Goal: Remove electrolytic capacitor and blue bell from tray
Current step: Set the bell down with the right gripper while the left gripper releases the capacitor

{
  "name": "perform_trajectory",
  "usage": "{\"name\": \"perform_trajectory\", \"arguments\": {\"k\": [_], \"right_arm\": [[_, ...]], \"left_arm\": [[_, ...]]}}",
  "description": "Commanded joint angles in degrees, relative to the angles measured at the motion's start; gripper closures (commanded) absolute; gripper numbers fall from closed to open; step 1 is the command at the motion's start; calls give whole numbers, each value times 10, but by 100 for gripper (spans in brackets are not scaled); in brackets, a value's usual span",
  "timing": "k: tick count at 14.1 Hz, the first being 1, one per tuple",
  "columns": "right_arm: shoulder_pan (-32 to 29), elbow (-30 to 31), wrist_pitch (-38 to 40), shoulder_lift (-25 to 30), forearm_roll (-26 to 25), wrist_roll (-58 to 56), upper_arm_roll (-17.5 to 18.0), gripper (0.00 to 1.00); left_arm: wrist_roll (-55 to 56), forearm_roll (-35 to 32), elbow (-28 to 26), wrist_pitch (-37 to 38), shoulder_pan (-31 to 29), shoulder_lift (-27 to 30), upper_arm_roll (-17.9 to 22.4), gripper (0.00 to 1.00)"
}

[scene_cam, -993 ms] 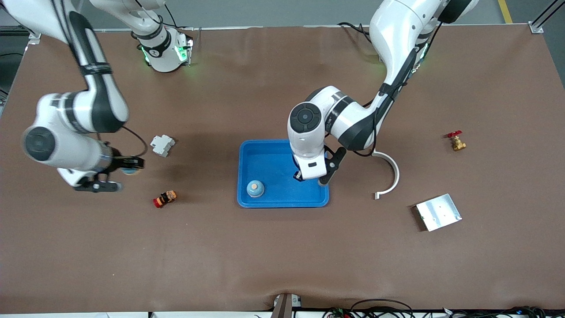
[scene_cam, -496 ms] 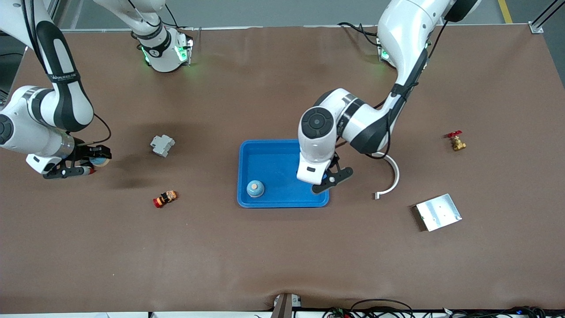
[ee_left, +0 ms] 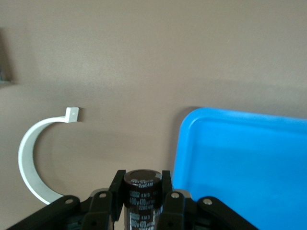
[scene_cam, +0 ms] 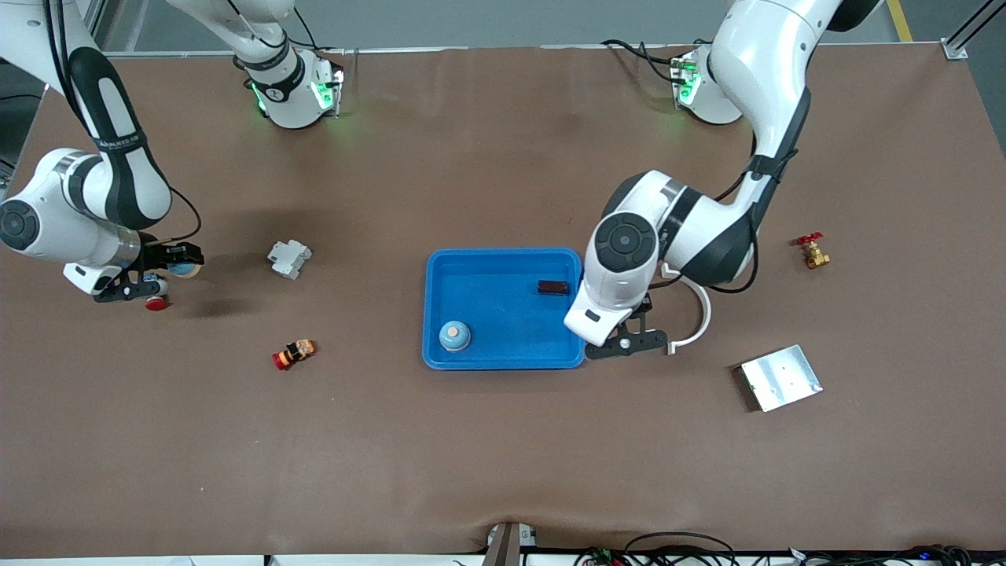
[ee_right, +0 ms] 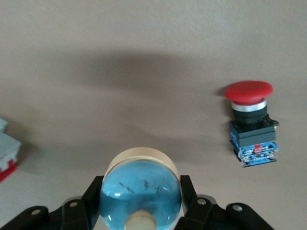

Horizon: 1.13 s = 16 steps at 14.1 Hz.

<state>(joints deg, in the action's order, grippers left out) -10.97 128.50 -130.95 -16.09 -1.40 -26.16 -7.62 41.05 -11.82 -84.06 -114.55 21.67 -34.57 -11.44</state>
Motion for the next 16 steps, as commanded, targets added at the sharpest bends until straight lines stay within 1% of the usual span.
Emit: {"name": "perform_trajectory", "arguments": {"k": [1, 2, 3, 4, 5, 6, 7, 8, 10, 11, 14, 15, 16], "right_arm": [[-14, 4, -26, -16, -1, -31, -3, 85], [-15, 5, -37, -24, -1, -36, -4, 84], [-14, 5, -40, -32, -1, -36, -4, 78], [-13, 5, -40, -39, -1, -36, -4, 68], [-14, 5, -40, -45, -1, -36, -4, 61], [-15, 5, -41, -54, -1, -36, -4, 34], [-16, 4, -44, -62, 1, -35, -4, 0], [-17, 2, -43, -63, 3, -34, -4, 0], [-15, -8, -36, -61, 4, -31, -4, 0], [-14, -23, -14, -61, 7, -31, -2, 0], [5, -127, 141, -62, 69, -27, -2, 0], [24, -154, 170, -62, 74, -10, -2, 0], [49, -170, 176, -63, 74, 33, -2, 0]], "left_arm": [[-77, 7, -126, -73, -53, 75, -26, 100], [-83, 6, -158, -107, -66, 85, -32, 100], [-90, 1, -184, -139, -72, 88, -33, 100], [-93, -2, -208, -172, -74, 88, -32, 100], [-102, -3, -233, -206, -80, 88, -31, 100], [-118, -3, -257, -238, -93, 90, -31, 100], [-135, -4, -282, -262, -100, 93, -31, 100], [-152, -9, -305, -288, -106, 98, -30, 100], [-156, -41, -351, -347, -132, 104, -32, 100], [-156, -48, -365, -370, -134, 105, -32, 100], [-157, -76, -377, -389, -153, 104, -32, 100], [-157, -80, -382, -394, -156, 105, -32, 100], [-157, -85, -392, -409, -156, 106, -32, 100]]}}
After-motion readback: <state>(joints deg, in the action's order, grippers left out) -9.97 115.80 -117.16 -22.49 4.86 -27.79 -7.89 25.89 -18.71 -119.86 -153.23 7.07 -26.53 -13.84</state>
